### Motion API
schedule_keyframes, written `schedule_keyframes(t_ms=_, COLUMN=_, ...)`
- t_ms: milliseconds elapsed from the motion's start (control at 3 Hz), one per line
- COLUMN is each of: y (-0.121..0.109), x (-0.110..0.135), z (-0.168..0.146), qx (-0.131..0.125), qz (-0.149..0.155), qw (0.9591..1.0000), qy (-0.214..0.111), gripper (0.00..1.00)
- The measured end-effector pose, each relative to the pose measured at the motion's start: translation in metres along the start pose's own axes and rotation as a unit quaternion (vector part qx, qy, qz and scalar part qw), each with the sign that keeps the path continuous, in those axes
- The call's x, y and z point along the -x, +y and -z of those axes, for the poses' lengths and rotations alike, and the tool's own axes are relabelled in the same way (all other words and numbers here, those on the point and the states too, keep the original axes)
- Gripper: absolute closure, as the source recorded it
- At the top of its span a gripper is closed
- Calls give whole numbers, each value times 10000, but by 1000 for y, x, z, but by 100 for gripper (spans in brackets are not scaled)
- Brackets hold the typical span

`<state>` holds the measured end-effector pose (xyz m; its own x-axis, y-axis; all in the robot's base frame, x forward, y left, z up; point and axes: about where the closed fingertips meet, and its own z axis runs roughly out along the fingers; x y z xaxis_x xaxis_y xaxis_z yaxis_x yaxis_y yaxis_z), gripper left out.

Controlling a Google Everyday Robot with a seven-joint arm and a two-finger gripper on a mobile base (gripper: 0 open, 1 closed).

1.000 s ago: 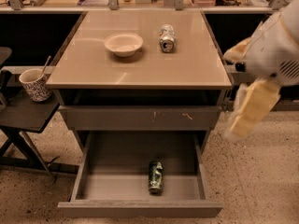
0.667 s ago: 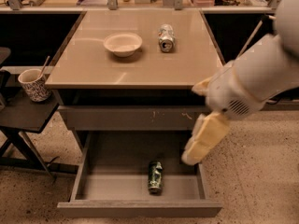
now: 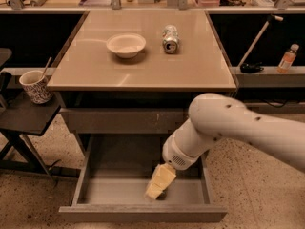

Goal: Pick green can from middle drawer and place on counter

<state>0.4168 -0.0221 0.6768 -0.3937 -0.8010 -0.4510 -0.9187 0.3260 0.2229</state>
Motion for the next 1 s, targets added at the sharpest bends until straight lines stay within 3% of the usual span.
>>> schedule_keyframes(t_ms=333, y=-33, x=-19, z=-60, qx=-269, qz=-269, qw=9979, qy=517, gripper=0)
schedule_keyframes(t_ms=667, y=-37, x=-14, z=-65, qx=-370, qz=-427, qw=9965, qy=611, gripper=0)
schedule_keyframes(t_ms=1000, y=-50, x=-46, z=-69, qx=-402, qz=-1383, qw=9895, qy=151, gripper=0)
